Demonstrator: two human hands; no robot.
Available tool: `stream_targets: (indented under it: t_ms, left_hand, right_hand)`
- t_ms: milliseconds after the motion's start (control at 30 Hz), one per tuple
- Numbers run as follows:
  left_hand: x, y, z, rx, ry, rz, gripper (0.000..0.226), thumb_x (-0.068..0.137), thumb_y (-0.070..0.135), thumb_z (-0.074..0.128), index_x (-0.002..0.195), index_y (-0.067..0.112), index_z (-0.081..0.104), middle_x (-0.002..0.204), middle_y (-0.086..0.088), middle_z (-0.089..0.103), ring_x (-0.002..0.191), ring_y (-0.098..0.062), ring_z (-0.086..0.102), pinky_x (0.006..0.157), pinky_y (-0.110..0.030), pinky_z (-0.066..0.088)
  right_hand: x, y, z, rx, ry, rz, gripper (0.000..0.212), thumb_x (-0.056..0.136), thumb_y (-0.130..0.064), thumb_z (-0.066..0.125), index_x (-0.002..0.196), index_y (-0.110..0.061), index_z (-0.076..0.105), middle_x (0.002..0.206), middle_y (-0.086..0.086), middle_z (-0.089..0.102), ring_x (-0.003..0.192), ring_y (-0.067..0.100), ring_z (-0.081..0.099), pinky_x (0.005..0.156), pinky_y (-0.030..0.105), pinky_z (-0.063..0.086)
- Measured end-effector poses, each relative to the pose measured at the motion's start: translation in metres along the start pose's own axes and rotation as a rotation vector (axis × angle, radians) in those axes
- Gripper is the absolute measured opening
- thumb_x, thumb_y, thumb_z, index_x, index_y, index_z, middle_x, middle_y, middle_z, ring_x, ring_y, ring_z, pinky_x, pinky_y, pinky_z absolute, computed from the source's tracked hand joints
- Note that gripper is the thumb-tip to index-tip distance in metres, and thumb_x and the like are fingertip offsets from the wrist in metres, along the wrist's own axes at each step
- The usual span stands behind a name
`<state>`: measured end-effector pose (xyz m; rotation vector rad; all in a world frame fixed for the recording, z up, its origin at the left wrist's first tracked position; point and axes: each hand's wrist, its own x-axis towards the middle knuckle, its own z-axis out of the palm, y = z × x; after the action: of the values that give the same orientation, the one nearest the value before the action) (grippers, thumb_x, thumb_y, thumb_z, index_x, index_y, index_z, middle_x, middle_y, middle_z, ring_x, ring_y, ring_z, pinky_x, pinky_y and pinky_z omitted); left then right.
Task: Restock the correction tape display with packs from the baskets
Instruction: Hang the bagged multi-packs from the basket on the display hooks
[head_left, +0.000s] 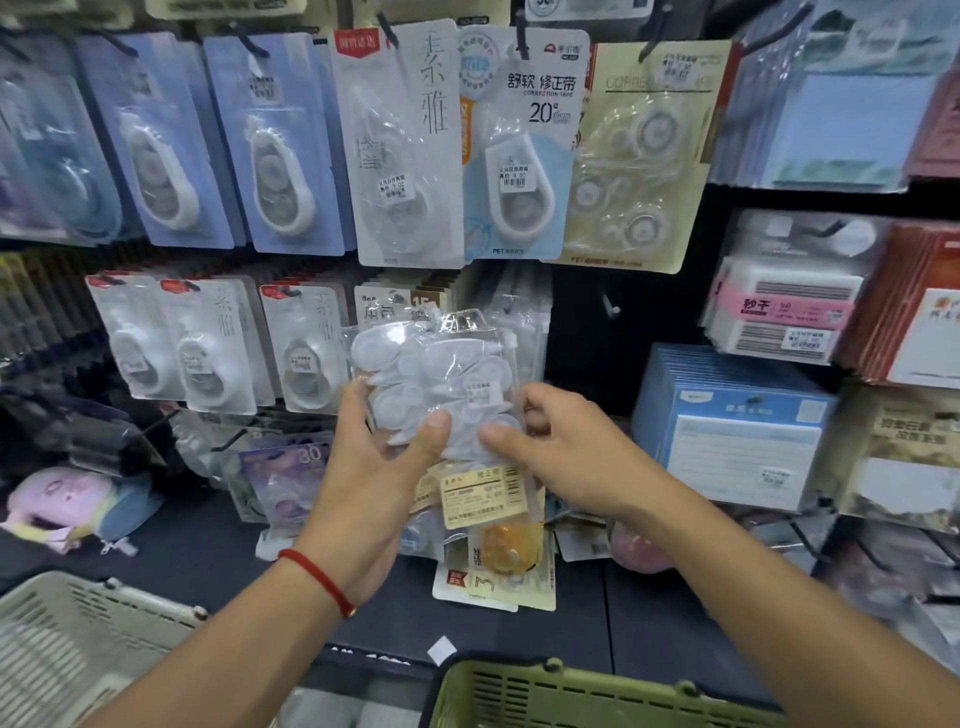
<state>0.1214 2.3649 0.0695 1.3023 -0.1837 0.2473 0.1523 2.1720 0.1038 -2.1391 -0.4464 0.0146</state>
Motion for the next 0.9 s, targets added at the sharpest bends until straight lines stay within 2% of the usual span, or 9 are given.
stream_targets:
  t_ms: [67, 167, 267, 333, 467, 600, 700, 767, 900]
  left_hand:
    - [0.003, 0.000, -0.003, 0.009, 0.042, 0.003, 0.046, 0.095, 0.018, 0.073, 0.132, 0.037, 0.051, 0.130, -0.003, 0.074, 0.120, -0.030, 0.072, 0.103, -0.061, 0.054]
    - [0.008, -0.001, -0.011, 0.027, 0.097, 0.014, 0.046, 0.100, 0.012, 0.070, 0.132, 0.039, 0.052, 0.125, -0.002, 0.076, 0.111, -0.033, 0.075, 0.089, -0.065, 0.059]
    - [0.010, -0.003, -0.015, 0.043, 0.121, 0.035, 0.046, 0.101, 0.008, 0.068, 0.131, 0.040, 0.053, 0.123, -0.003, 0.076, 0.105, -0.032, 0.077, 0.078, -0.055, 0.064]
    - [0.010, -0.003, -0.016, 0.037, 0.130, 0.030, 0.046, 0.101, 0.007, 0.067, 0.130, 0.041, 0.053, 0.123, -0.005, 0.076, 0.102, -0.035, 0.078, 0.075, -0.058, 0.064]
    - [0.011, -0.002, -0.017, 0.056, 0.162, 0.044, 0.049, 0.099, 0.009, 0.070, 0.128, 0.045, 0.053, 0.120, -0.006, 0.076, 0.100, -0.036, 0.078, 0.076, -0.059, 0.064]
    - [0.010, -0.003, -0.017, 0.129, 0.206, 0.069, 0.057, 0.094, 0.017, 0.070, 0.135, 0.051, 0.050, 0.124, -0.002, 0.074, 0.105, -0.028, 0.077, 0.087, -0.059, 0.063]
    - [0.010, -0.007, -0.018, 0.206, 0.202, 0.094, 0.065, 0.100, 0.010, 0.062, 0.142, 0.056, 0.043, 0.128, 0.009, 0.071, 0.106, -0.016, 0.075, 0.086, -0.044, 0.064]
    - [0.009, -0.008, -0.016, 0.243, 0.139, 0.090, 0.066, 0.100, 0.007, 0.060, 0.128, 0.066, 0.047, 0.120, 0.017, 0.073, 0.107, -0.012, 0.074, 0.081, -0.030, 0.064]
    - [0.006, -0.010, -0.008, 0.207, -0.071, 0.027, 0.055, 0.095, 0.013, 0.072, 0.133, 0.048, 0.052, 0.124, 0.009, 0.075, 0.116, -0.012, 0.072, 0.087, -0.022, 0.060]
  right_hand:
    - [-0.001, 0.001, -0.005, -0.004, 0.070, 0.007, 0.019, 0.096, -0.042, 0.070, 0.101, -0.025, 0.063, 0.103, -0.002, 0.079, 0.094, 0.015, 0.076, 0.088, 0.050, 0.062]
    - [-0.002, -0.001, -0.011, -0.004, 0.197, 0.025, 0.024, 0.098, -0.037, 0.066, 0.104, -0.014, 0.062, 0.097, 0.010, 0.075, 0.093, 0.032, 0.073, 0.088, 0.058, 0.057]
    - [0.000, 0.001, -0.014, 0.069, 0.251, 0.069, 0.018, 0.098, -0.035, 0.068, 0.105, -0.018, 0.064, 0.096, 0.006, 0.078, 0.093, 0.027, 0.075, 0.090, 0.055, 0.058]
    - [0.000, 0.002, -0.013, 0.100, 0.263, 0.077, 0.019, 0.098, -0.033, 0.069, 0.107, -0.016, 0.065, 0.094, 0.006, 0.079, 0.091, 0.026, 0.077, 0.090, 0.055, 0.059]
    - [-0.002, 0.001, -0.011, 0.163, 0.196, 0.073, 0.032, 0.099, -0.033, 0.069, 0.116, -0.007, 0.063, 0.093, 0.008, 0.081, 0.084, 0.022, 0.080, 0.088, 0.058, 0.060]
    - [0.001, 0.004, -0.010, 0.112, 0.211, 0.122, 0.047, 0.099, -0.043, 0.066, 0.124, -0.003, 0.060, 0.110, 0.024, 0.075, 0.100, 0.044, 0.072, 0.093, 0.061, 0.057]
    - [0.002, 0.008, -0.009, -0.241, 0.256, 0.128, 0.050, 0.101, -0.049, 0.062, 0.138, -0.017, 0.055, 0.132, 0.004, 0.066, 0.115, 0.023, 0.066, 0.100, 0.046, 0.055]
    - [0.001, 0.008, -0.009, -0.356, 0.271, 0.053, 0.051, 0.102, -0.047, 0.061, 0.145, -0.022, 0.051, 0.141, -0.002, 0.056, 0.124, 0.016, 0.059, 0.105, 0.041, 0.050]
    - [-0.002, 0.001, -0.002, -0.157, 0.072, -0.060, 0.031, 0.097, -0.049, 0.066, 0.122, -0.031, 0.067, 0.115, -0.015, 0.071, 0.100, -0.001, 0.067, 0.090, 0.030, 0.058]
